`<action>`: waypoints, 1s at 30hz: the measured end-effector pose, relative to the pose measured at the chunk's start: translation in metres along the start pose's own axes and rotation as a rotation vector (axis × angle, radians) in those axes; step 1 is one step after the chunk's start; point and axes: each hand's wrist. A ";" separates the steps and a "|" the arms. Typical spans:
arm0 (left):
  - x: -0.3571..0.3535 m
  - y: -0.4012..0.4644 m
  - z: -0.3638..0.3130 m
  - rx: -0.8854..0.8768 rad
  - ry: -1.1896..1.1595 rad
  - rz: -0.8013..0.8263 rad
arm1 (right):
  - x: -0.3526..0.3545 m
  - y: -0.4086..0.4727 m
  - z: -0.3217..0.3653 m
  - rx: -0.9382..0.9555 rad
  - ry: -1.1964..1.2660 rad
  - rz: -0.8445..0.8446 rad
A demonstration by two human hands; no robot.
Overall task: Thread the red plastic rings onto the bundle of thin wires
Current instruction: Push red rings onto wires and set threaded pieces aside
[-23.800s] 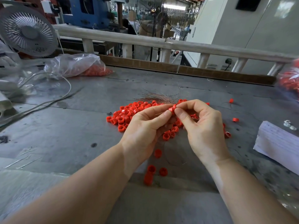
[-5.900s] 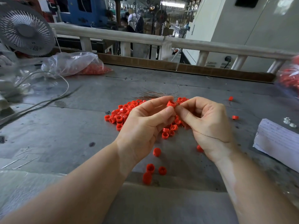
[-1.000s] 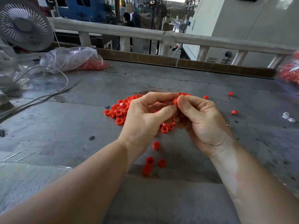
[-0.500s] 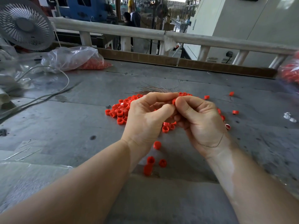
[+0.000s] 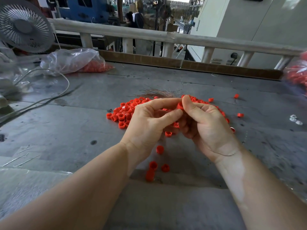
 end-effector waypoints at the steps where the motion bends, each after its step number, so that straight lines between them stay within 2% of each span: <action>1: 0.001 0.000 0.000 0.007 -0.009 0.001 | 0.001 0.000 0.000 0.002 -0.002 0.001; 7: 0.000 0.000 -0.002 0.056 -0.070 -0.041 | 0.004 0.002 0.001 -0.007 0.008 0.003; 20: 0.000 -0.001 -0.002 0.030 -0.005 -0.048 | 0.004 0.002 0.002 -0.015 -0.002 0.037; 30: 0.002 0.000 -0.002 0.083 -0.079 -0.002 | 0.005 0.002 0.002 -0.007 0.028 0.066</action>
Point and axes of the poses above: each hand's wrist, its own y-axis towards the middle knuckle, its own x-axis out of the back of the hand, z = x × y, and after that the axes turned 1 degree about y, right-handed
